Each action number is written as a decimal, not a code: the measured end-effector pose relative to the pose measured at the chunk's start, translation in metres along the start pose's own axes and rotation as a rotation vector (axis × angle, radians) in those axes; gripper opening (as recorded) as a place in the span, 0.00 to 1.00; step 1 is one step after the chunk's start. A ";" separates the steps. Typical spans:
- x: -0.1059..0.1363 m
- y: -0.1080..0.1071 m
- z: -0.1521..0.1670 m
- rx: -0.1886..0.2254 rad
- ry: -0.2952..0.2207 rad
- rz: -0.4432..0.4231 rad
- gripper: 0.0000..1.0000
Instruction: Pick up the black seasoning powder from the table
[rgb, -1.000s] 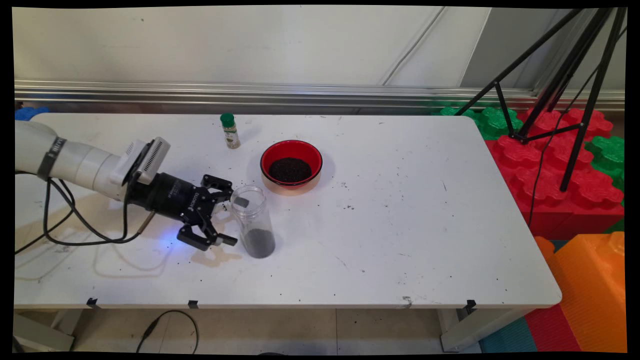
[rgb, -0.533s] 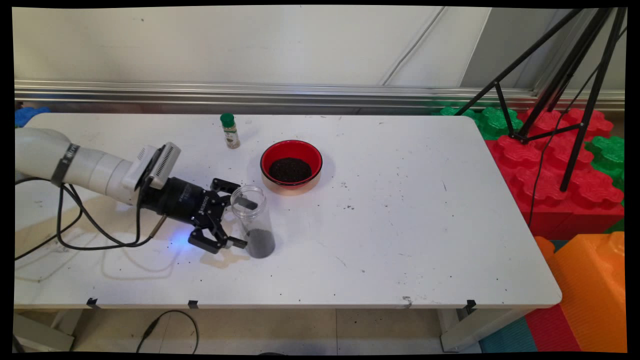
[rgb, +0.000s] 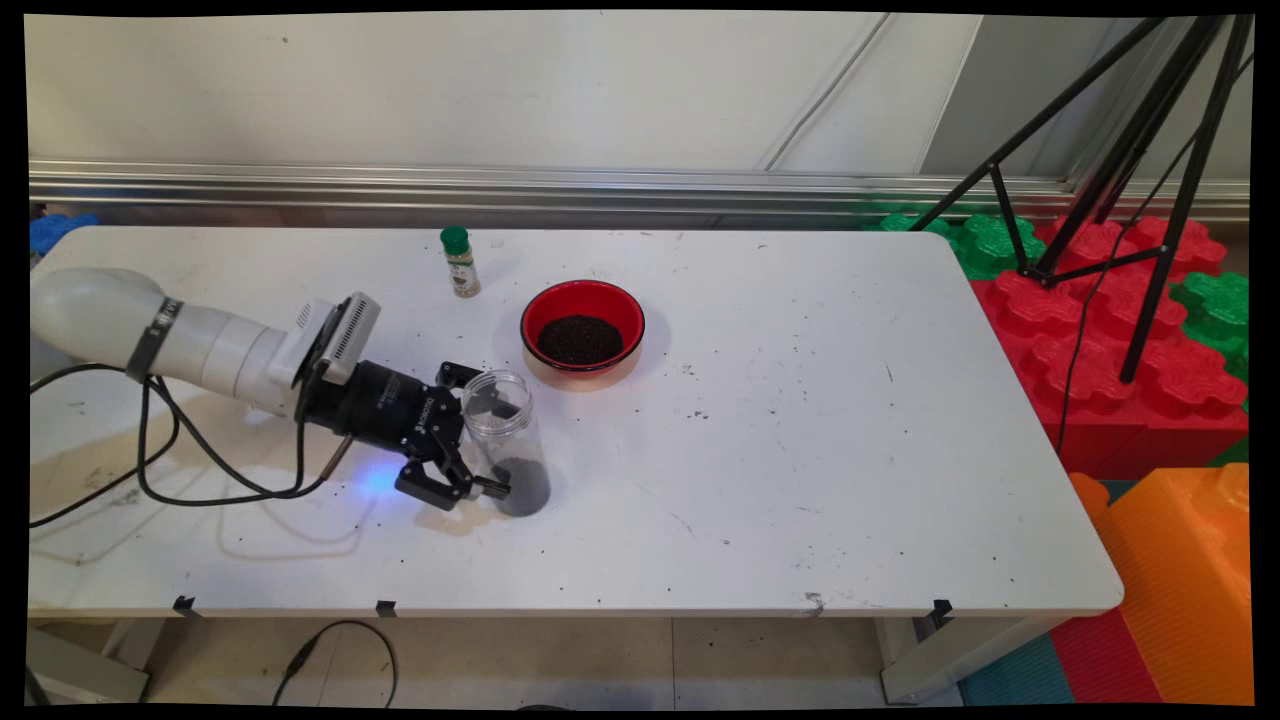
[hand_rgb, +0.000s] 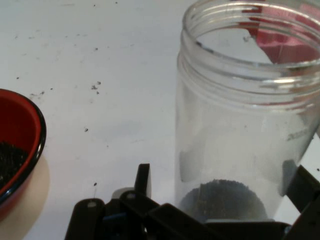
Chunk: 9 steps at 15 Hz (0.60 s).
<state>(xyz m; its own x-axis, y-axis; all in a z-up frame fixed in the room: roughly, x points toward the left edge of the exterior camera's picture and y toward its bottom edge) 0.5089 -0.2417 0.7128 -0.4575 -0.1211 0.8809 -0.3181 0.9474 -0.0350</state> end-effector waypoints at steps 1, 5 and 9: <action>-0.001 0.000 0.002 0.001 0.001 -0.002 1.00; -0.004 0.000 0.008 0.004 0.004 -0.007 1.00; -0.006 0.000 0.013 0.007 0.007 -0.013 1.00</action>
<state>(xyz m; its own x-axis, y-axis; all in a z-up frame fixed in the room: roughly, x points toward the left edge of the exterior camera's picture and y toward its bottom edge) 0.5015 -0.2448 0.7013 -0.4478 -0.1309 0.8845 -0.3297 0.9437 -0.0273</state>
